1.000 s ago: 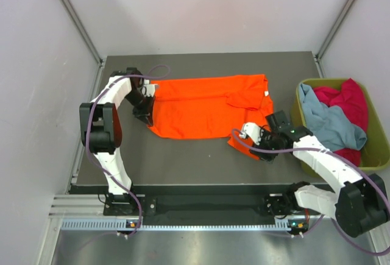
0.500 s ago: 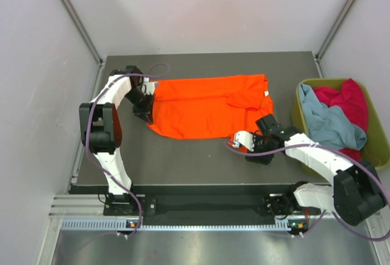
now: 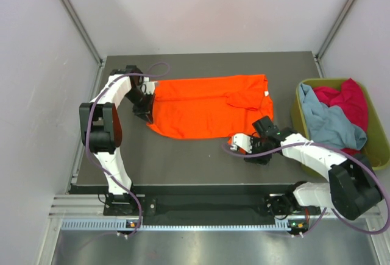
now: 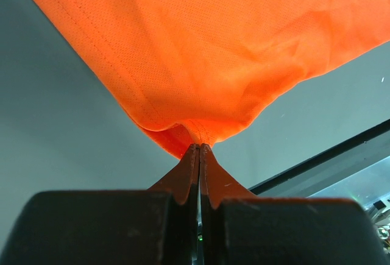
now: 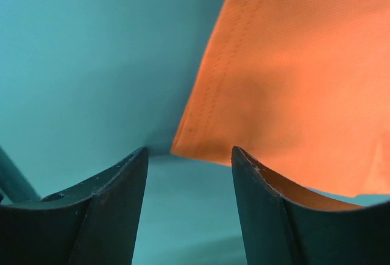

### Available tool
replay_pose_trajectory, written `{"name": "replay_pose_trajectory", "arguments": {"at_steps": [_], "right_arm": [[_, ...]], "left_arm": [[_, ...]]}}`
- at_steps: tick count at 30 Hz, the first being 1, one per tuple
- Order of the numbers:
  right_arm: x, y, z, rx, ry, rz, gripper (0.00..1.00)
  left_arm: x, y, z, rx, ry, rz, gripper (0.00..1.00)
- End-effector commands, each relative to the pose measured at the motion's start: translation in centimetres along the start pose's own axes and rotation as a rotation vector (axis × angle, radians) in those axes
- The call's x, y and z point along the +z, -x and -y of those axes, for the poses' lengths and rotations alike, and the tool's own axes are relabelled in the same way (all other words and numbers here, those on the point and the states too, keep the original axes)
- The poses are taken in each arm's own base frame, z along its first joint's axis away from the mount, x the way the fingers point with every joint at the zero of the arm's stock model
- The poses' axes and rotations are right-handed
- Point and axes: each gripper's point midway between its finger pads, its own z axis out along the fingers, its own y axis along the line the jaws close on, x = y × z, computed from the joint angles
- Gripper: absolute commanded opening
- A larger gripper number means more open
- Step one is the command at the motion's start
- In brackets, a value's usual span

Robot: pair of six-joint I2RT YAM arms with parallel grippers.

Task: Fold and stack the t-shirts
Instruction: Fold the tshirt

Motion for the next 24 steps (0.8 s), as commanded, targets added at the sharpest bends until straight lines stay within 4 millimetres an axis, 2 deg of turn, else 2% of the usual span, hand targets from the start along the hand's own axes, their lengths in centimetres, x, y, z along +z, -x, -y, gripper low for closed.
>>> {"name": "replay_pose_trajectory", "arguments": {"at_steps": [1, 5, 11, 14, 15, 17, 18, 20, 21, 22, 24], "right_arm": [[0.5, 1.3, 1.2, -0.044, -0.048, 0.042, 0.57], [1.1, 1.2, 1.8, -0.052, -0.076, 0.034, 0.56], [1.1, 1.6, 2.4, -0.079, -0.089, 0.036, 0.47], [0.6, 1.4, 2.3, -0.092, -0.083, 0.026, 0.39], [0.4, 1.1, 2.1, -0.088, -0.075, 0.015, 0.31], [-0.4, 1.2, 2.4, -0.087, -0.096, 0.015, 0.19], [-0.7, 0.9, 2.2, -0.081, -0.097, 0.005, 0.08], [-2.1, 1.3, 3.1, -0.078, -0.147, 0.011, 0.00], [-2.6, 1.3, 3.4, -0.068, -0.161, 0.009, 0.00], [-3.7, 2.2, 4.5, -0.068, -0.205, 0.032, 0.00], [-5.3, 2.8, 6.4, -0.045, -0.274, 0.041, 0.00]], "left_arm": [[-0.8, 1.1, 0.3, 0.008, -0.005, 0.034, 0.00], [-0.9, 1.1, 0.3, 0.009, 0.000, 0.036, 0.00], [-0.9, 1.1, 0.2, 0.010, 0.004, 0.037, 0.00], [-1.0, 1.1, 0.2, 0.014, 0.009, 0.040, 0.00], [-1.1, 1.1, 0.2, 0.015, 0.009, 0.039, 0.00], [-1.4, 1.0, 0.4, 0.018, 0.008, 0.042, 0.00], [-1.5, 1.0, 0.4, 0.021, 0.009, 0.044, 0.00], [-1.9, 1.1, 0.7, 0.032, 0.004, 0.058, 0.00], [-2.0, 1.1, 0.8, 0.035, 0.001, 0.062, 0.00], [-2.4, 1.3, 1.0, 0.044, -0.001, 0.077, 0.00], [-3.0, 1.9, 1.4, 0.059, -0.012, 0.108, 0.00]]}}
